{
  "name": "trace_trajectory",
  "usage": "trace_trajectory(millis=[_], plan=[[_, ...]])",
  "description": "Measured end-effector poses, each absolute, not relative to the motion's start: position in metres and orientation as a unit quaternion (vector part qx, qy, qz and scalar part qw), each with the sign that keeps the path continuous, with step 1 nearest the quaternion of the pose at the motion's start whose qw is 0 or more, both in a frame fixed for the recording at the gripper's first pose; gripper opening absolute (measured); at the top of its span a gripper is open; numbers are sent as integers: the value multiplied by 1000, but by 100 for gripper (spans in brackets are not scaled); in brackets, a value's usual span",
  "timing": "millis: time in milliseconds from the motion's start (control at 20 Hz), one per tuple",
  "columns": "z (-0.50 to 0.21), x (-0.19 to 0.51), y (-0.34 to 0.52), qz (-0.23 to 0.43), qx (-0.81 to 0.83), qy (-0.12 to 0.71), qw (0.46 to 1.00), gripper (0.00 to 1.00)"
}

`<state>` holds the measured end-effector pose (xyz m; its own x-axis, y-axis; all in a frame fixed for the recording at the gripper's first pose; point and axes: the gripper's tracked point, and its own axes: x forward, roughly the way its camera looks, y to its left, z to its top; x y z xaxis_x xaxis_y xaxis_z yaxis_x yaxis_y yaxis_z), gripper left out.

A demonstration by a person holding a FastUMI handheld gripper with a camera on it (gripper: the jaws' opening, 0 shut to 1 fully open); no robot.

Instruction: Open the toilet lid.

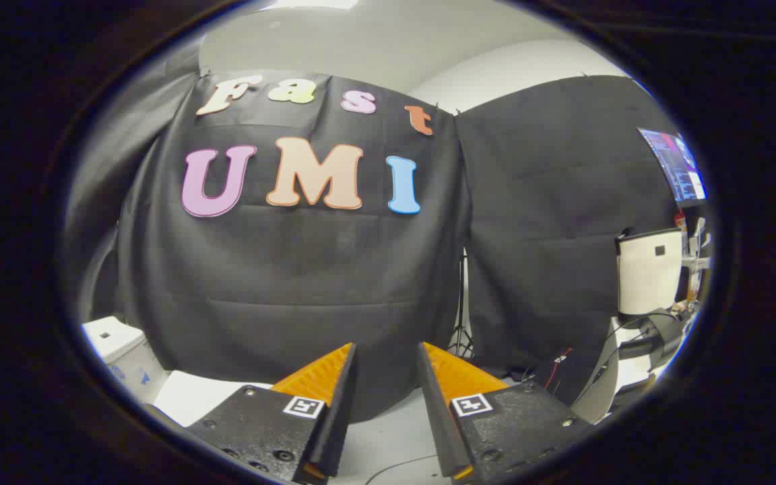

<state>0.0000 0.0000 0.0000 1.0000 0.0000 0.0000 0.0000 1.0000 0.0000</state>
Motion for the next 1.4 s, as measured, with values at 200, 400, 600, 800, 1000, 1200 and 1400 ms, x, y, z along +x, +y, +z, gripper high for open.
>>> trace_trajectory(millis=[200,400,600,800,1000,1200,1400], plan=[[-7,-2,-6,-4,-3,16,1000,58],[-13,0,-8,-3,8,22,1000,60],[-19,2,-13,-5,26,27,999,62],[-29,5,-14,1,54,39,998,63],[-52,19,-7,27,122,76,989,65],[-92,39,12,62,220,124,966,63],[-140,58,33,95,315,176,928,62]])
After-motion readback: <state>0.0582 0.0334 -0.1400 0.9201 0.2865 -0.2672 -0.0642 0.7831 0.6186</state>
